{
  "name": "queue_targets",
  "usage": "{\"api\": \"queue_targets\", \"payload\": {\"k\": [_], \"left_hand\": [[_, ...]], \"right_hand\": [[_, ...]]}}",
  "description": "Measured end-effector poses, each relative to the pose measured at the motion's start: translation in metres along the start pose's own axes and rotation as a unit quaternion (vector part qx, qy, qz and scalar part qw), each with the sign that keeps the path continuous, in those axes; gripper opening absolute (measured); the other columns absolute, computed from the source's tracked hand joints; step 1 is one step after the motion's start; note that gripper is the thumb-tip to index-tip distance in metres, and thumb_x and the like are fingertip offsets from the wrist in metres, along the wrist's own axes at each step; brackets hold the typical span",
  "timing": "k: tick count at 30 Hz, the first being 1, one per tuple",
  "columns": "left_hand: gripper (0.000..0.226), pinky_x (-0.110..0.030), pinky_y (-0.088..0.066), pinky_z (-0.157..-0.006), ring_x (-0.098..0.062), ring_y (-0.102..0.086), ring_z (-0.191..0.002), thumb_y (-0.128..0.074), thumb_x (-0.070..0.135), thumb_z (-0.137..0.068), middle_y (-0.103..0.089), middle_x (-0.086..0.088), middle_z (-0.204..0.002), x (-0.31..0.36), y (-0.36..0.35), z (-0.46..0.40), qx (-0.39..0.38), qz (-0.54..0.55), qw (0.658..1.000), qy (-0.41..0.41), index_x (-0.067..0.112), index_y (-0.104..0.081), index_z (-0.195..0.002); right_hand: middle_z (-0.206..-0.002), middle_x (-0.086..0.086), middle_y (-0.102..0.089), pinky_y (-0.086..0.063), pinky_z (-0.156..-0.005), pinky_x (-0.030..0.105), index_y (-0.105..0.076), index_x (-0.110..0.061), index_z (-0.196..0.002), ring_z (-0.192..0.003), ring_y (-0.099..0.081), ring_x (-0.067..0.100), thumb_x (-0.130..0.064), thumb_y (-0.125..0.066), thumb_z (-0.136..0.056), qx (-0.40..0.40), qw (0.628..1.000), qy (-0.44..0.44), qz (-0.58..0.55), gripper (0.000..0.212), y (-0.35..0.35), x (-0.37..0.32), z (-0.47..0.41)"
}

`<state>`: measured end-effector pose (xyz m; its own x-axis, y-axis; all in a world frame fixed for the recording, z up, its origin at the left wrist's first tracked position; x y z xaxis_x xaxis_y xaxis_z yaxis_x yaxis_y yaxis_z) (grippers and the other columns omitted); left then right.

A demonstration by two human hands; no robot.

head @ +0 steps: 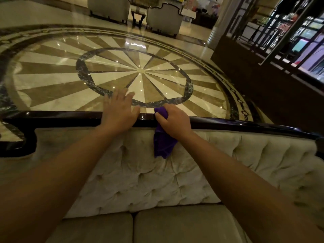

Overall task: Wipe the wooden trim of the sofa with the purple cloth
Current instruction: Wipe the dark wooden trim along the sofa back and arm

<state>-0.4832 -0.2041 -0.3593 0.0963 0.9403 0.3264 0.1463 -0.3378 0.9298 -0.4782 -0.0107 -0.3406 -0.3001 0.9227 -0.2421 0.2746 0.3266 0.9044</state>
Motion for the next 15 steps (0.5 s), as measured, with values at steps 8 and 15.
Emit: {"api": "queue_targets", "payload": {"k": [8,15], "left_hand": [[0.063,-0.054,-0.032,-0.112,-0.037,-0.045,-0.140,-0.023,0.055,-0.104,-0.054,-0.016,-0.150,0.021,-0.018,0.000,-0.020,-0.120,0.990,0.074,0.020,-0.057,-0.143],[0.063,-0.057,-0.034,-0.108,-0.039,-0.048,-0.136,-0.021,0.054,-0.103,-0.056,-0.017,-0.147,0.019,-0.021,-0.003,-0.026,-0.135,0.987,0.088,0.020,-0.056,-0.143]], "right_hand": [[-0.098,0.003,-0.062,-0.045,-0.074,0.038,-0.063,-0.017,-0.109,-0.092,-0.061,0.027,-0.046,-0.055,-0.103,-0.008,0.995,-0.093,0.030,0.031,0.066,0.168,0.034],[-0.100,0.009,-0.064,-0.040,-0.078,0.037,-0.062,-0.011,-0.105,-0.092,-0.057,0.027,-0.043,-0.057,-0.101,0.015,0.997,-0.072,0.019,0.032,0.061,0.170,0.031]]}}
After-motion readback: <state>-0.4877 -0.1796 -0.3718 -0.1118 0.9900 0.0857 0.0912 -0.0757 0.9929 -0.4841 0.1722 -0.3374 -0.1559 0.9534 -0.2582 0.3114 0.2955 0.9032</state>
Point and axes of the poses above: each hand's wrist, its own z-axis away from the middle knuckle, its own y-axis out of the back of the hand, x = y × z, the point moved 10 cm from there along -z, towards the middle knuckle
